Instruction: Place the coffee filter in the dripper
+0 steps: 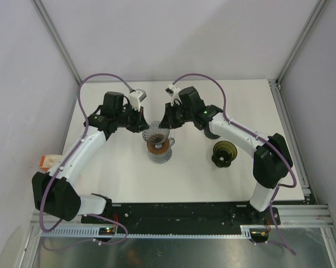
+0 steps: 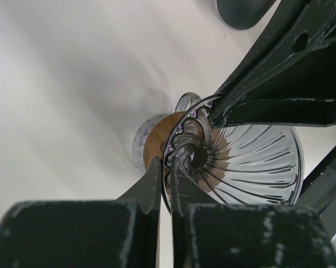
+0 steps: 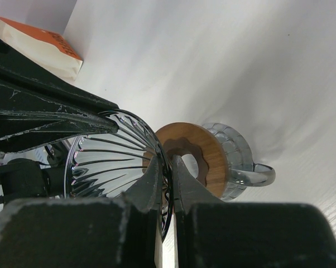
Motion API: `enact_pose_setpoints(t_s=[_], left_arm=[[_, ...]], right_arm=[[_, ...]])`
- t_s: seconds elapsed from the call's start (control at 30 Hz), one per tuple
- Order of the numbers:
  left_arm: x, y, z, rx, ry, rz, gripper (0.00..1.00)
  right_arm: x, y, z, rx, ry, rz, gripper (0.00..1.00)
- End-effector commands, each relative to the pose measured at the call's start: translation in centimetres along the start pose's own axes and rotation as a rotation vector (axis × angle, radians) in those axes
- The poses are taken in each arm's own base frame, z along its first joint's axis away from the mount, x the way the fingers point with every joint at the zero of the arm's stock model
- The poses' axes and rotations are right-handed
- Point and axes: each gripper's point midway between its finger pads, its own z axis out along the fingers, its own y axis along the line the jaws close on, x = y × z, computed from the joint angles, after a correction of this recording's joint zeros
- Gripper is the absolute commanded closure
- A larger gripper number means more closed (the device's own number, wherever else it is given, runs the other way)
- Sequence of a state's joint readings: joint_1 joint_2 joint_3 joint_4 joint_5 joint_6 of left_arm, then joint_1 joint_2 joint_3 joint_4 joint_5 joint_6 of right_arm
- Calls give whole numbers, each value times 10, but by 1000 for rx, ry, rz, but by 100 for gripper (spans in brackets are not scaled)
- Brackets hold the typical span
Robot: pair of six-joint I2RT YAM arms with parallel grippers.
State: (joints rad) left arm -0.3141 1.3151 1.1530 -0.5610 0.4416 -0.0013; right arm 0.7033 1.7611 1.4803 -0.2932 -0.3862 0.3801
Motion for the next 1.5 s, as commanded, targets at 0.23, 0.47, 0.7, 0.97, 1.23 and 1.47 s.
enact_pose_setpoints(t_s=[0.23, 0.47, 0.7, 0.97, 1.23, 1.47], left_arm=[[7, -5, 5, 29, 25, 30, 100], [13, 1, 7, 6, 40, 46, 100], [28, 6, 14, 8, 80, 51, 100], [37, 8, 15, 4, 97, 80, 100], [53, 10, 20, 11, 135, 130, 100], [68, 15, 25, 11, 175, 158, 100]], right_arm=[[-23, 1, 5, 4, -92, -47, 100], [-14, -5, 14, 0, -78, -56, 100], [-5, -17, 17, 38, -52, -73, 100], [12, -25, 22, 45, -27, -94, 100], [28, -35, 29, 91, -35, -167, 100], [44, -45, 35, 133, -5, -196, 100]])
